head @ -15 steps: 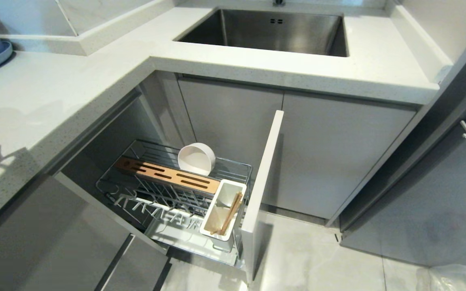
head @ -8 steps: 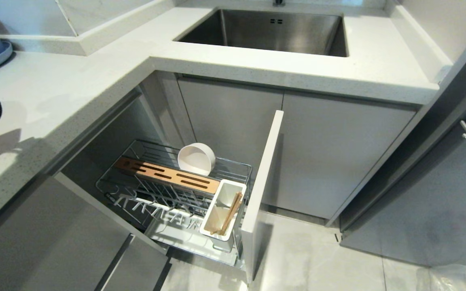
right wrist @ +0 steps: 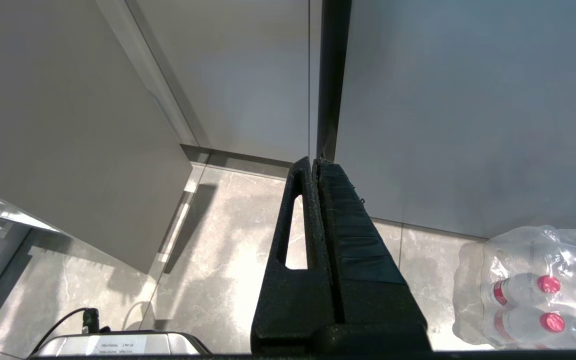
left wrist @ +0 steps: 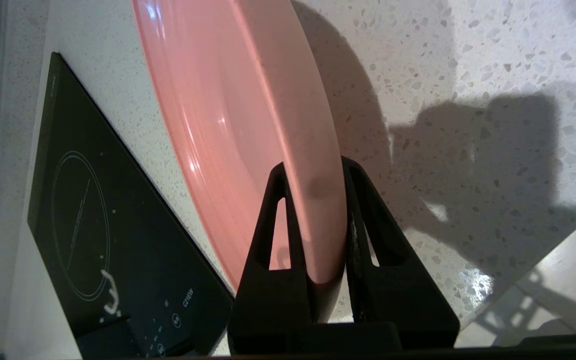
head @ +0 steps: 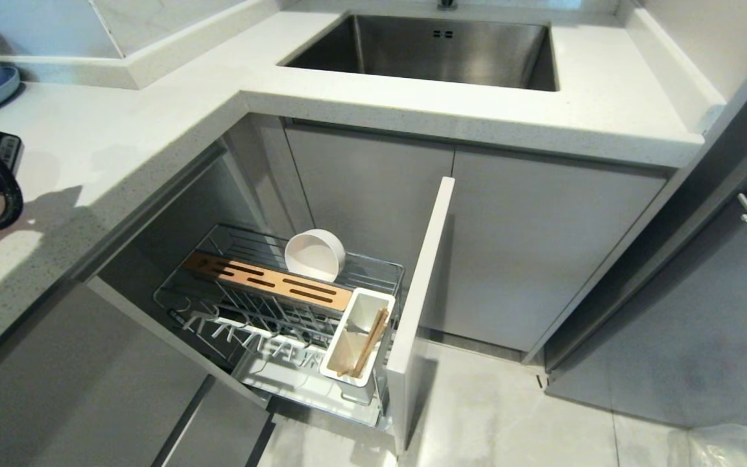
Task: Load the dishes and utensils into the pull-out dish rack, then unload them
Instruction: Take the plate out of the cupboard
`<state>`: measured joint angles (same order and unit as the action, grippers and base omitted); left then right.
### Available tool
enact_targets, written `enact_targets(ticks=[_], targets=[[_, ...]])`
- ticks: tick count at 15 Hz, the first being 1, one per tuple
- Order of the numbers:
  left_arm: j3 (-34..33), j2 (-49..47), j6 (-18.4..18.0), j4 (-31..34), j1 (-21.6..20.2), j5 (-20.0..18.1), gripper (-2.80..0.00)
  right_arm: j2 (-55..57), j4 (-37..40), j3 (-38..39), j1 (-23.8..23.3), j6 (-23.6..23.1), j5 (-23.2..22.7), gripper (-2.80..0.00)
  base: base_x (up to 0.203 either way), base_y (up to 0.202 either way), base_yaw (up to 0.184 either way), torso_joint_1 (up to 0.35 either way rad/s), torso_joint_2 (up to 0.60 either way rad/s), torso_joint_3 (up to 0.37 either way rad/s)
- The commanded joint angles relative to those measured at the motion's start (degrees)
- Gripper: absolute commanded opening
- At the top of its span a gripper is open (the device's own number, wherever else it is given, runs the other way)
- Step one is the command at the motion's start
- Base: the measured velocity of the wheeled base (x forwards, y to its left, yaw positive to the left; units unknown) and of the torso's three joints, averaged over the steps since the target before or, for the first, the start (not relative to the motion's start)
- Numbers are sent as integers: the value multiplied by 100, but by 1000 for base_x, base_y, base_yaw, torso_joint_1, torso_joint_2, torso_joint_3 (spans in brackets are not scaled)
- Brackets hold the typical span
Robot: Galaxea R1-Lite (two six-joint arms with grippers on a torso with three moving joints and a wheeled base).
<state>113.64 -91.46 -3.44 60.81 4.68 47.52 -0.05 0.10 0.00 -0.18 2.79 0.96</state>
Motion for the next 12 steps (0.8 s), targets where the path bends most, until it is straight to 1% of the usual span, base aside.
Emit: enact_targets(ticks=[1, 5, 12], targets=[[0, -131, -18, 45, -11, 39, -280, 5, -1, 9, 1, 2, 0, -280, 0, 0, 0, 0, 0, 0], [0, -377, -25, 9, -146, 231, -280, 5, -1, 9, 1, 2, 0, -280, 0, 0, 0, 0, 0, 0], [0, -540, 10, 37, -387, 231, -280, 5, -1, 9, 1, 2, 0, -280, 0, 0, 0, 0, 0, 0]])
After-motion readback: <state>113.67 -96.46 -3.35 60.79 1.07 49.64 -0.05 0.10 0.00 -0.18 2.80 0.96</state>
